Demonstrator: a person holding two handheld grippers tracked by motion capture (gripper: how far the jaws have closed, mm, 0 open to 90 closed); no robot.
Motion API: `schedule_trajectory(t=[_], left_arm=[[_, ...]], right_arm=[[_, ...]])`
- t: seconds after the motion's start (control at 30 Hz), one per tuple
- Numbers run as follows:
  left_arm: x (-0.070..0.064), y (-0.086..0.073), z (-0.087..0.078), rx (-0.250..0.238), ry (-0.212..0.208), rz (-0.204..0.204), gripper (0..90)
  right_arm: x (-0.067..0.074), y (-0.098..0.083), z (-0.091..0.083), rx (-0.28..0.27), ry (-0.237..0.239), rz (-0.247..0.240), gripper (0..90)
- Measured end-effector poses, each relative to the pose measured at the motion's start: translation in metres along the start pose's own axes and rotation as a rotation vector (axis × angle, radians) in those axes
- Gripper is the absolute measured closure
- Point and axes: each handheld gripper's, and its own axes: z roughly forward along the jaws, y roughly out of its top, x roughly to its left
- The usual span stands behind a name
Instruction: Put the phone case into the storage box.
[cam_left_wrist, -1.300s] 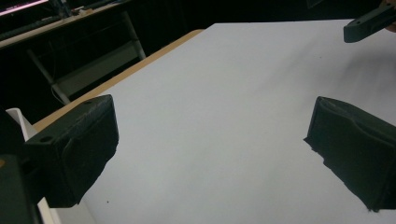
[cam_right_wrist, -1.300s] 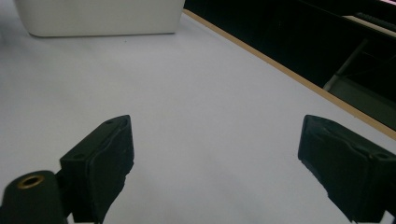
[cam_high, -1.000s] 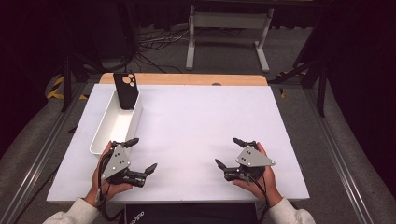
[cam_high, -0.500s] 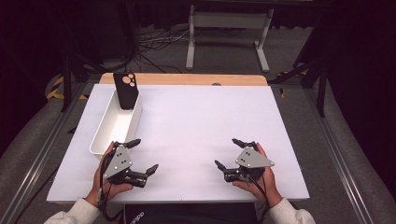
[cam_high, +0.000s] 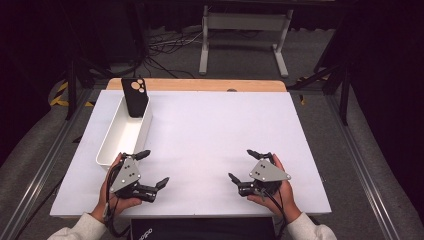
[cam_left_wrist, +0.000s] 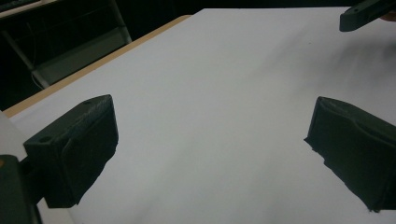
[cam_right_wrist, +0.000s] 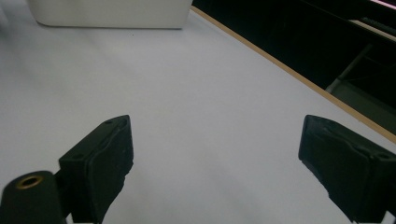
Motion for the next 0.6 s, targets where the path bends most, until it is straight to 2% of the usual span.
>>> schedule_trajectory(t=[0.13,0.23,0.5,0.6], left_arm=[[-0.0006,-0.0001,-0.0001,-0.001,-0.008,-0.004,2.7],[-0.0005,0.0008,-0.0005,0.000,-0.006,0.008,2.6],[0.0027,0.0025,-0.0022,-0.017,0.000,-0.013,2.7],[0.0016,0.0032,-0.0006,-0.005,-0.003,-0.001,2.7]], right_arm=[[0.0008,-0.0003,0.0002,0.002,-0.001,-0.002,11.1],[0.0005,0.0005,-0.0003,0.004,0.001,-0.007,11.1],[-0.0035,0.0004,-0.0023,0.001,-0.002,0.014,10.9],[-0.0040,-0.0016,-0.0025,0.004,-0.004,0.018,10.6]])
